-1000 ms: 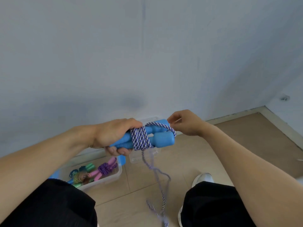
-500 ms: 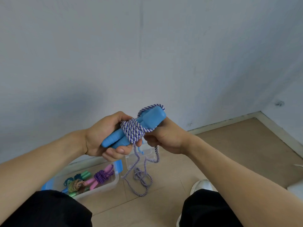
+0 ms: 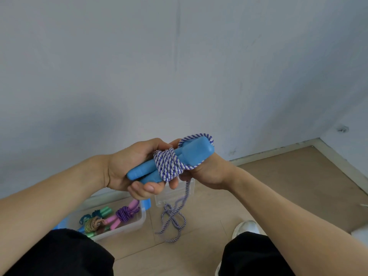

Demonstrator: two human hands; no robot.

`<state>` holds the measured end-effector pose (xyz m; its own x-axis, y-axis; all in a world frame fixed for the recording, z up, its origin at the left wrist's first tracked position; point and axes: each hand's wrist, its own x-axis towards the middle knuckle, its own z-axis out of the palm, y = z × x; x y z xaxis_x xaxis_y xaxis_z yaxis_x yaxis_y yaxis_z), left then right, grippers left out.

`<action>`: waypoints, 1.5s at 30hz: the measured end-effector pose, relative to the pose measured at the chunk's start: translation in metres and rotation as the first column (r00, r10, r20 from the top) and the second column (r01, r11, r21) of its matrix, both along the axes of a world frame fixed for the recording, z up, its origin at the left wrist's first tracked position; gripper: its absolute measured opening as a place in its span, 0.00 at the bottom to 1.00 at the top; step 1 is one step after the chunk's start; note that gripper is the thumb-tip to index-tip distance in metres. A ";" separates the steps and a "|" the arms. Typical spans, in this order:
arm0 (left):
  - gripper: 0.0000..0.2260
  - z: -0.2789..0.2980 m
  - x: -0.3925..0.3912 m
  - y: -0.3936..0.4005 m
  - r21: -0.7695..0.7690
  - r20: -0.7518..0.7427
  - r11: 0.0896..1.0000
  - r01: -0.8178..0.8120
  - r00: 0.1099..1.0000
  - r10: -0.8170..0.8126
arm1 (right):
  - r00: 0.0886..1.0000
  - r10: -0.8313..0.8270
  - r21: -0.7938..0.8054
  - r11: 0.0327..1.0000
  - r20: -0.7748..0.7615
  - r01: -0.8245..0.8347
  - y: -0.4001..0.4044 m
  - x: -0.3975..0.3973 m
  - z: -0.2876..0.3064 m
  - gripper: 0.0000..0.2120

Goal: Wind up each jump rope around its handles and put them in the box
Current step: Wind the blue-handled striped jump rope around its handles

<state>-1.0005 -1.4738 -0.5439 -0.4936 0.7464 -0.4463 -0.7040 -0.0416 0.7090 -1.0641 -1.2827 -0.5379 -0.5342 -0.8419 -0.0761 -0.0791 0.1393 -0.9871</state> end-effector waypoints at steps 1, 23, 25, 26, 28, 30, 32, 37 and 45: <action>0.30 0.002 0.000 0.000 -0.049 -0.002 0.999 -0.011 1.000 0.011 | 1.000 -0.016 0.022 1.000 -0.006 0.016 -0.001 0.000 -0.001 0.07; 0.14 0.011 -0.002 0.011 -0.212 -0.243 0.536 -0.817 0.575 0.781 | 0.925 -0.071 0.250 0.952 -0.374 0.174 -0.018 0.004 0.002 0.16; 0.14 0.008 -0.004 0.010 -0.266 -0.270 0.494 -0.828 0.556 0.786 | 0.922 -0.073 0.276 0.942 -0.380 0.189 -0.017 0.005 0.002 0.15; 0.14 0.007 -0.004 0.009 -0.296 -0.293 0.467 -0.833 0.545 0.786 | 0.927 -0.079 0.290 0.937 -0.368 0.195 -0.016 0.005 0.003 0.15; 0.15 0.004 -0.006 0.005 -0.354 -0.362 0.395 -0.848 0.513 0.778 | 0.942 -0.105 0.304 0.930 -0.319 0.207 -0.013 0.004 0.005 0.17; 0.15 0.001 -0.008 0.001 -0.392 -0.428 0.328 -0.859 0.486 0.762 | 0.962 -0.158 0.297 0.929 -0.221 0.221 -0.010 0.005 0.009 0.19; 0.17 -0.002 -0.010 -0.002 -0.423 -0.498 0.281 -0.861 0.480 0.722 | 0.975 -0.186 0.299 0.930 -0.121 0.214 -0.009 0.007 0.012 0.20; 0.22 -0.008 -0.013 0.002 -0.618 -0.629 0.189 -0.763 0.624 0.463 | 0.983 -0.129 0.263 0.960 0.130 0.091 -0.006 0.013 0.017 0.19; 0.17 -0.010 -0.007 0.035 -0.720 -0.676 0.205 -0.663 0.737 0.010 | 0.812 -0.310 0.280 0.941 0.495 0.189 0.010 -0.011 0.014 0.19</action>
